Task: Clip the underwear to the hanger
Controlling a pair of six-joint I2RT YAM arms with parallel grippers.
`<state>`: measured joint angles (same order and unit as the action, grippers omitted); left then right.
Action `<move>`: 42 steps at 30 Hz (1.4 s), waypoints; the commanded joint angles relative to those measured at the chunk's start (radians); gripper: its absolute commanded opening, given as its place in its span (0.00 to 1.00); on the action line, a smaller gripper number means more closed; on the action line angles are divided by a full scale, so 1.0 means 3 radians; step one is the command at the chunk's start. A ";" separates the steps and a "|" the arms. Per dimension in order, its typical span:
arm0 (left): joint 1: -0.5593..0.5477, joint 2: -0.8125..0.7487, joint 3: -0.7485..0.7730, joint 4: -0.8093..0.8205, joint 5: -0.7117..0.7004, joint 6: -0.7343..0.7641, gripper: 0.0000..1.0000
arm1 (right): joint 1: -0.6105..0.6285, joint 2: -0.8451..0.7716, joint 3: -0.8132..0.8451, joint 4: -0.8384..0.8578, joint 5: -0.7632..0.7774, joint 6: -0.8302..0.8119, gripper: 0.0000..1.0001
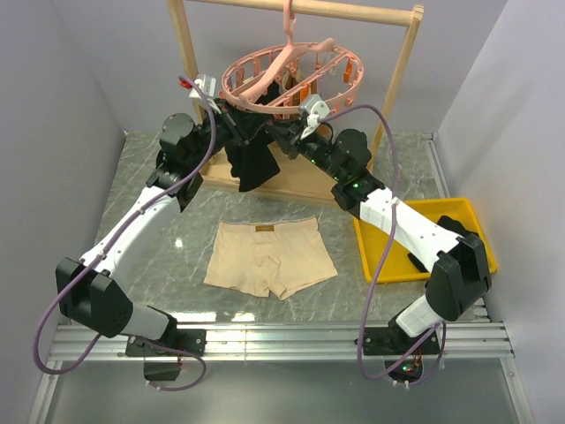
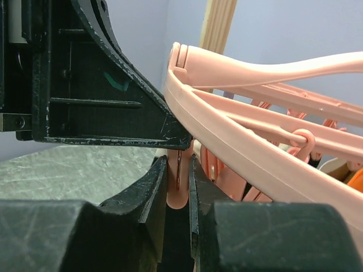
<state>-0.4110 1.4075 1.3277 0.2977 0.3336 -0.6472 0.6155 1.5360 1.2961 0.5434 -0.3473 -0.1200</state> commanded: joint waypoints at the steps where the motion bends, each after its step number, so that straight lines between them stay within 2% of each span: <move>1: 0.0000 -0.0013 0.0023 0.0260 -0.0115 -0.0067 0.00 | 0.0101 -0.0160 -0.0173 -0.0134 -0.0294 -0.0035 0.15; 2: 0.0000 -0.0008 0.0023 0.0245 -0.0120 -0.0062 0.00 | 0.0091 -0.0191 -0.0249 -0.0160 -0.0284 -0.0030 0.31; 5: 0.0000 -0.0013 0.0013 0.0250 -0.0110 -0.0047 0.00 | 0.0035 -0.0293 -0.0342 -0.0292 -0.0315 0.0036 0.48; 6: 0.0000 -0.0013 0.0002 0.0255 -0.0105 -0.0042 0.00 | 0.0024 -0.0344 -0.0357 -0.0343 -0.0381 0.0067 0.49; 13: -0.0005 0.0008 0.0038 0.0214 -0.0084 0.0010 0.00 | -0.0037 -0.0436 -0.0531 -0.1115 -0.1029 -0.0091 0.48; 16: 0.0000 0.0018 0.0043 0.0204 -0.0084 -0.0001 0.00 | 0.0055 -0.0380 -0.0648 -0.1513 -0.1189 0.0026 0.44; 21: 0.0000 0.0008 0.0059 0.0194 -0.0069 -0.0011 0.00 | 0.0341 -0.0238 -0.0854 -0.1632 -0.1072 -0.0060 0.41; 24: 0.0000 -0.0003 0.0069 0.0173 -0.0059 -0.0016 0.00 | 0.0392 0.0095 -0.0680 -0.1734 -0.1082 -0.0020 0.40; 28: 0.0000 -0.0013 0.0043 0.0178 -0.0048 -0.0026 0.00 | 0.0474 0.0642 -0.0139 -0.2035 -0.1072 0.0042 0.34; 33: 0.0005 -0.0023 0.0038 0.0153 -0.0048 -0.0036 0.00 | 0.0561 0.1357 0.0500 -0.2307 -0.0812 0.0027 0.35; 39: 0.0000 -0.0069 0.0013 0.0143 -0.0059 -0.0031 0.00 | 0.0607 0.1910 0.1104 -0.2476 -0.0438 0.0083 0.48; 40: 0.0000 -0.0074 0.0008 0.0148 -0.0054 -0.0031 0.00 | 0.0622 0.1966 0.1161 -0.2512 -0.0392 0.0078 0.55; 42: 0.0000 -0.0074 0.0007 0.0148 -0.0049 -0.0041 0.00 | 0.0622 0.2150 0.1364 -0.2603 -0.0284 0.0047 0.59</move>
<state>-0.4129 1.4178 1.3220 0.3027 0.3168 -0.6502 0.7944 2.1529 1.6104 -0.1963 -0.5041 -0.1013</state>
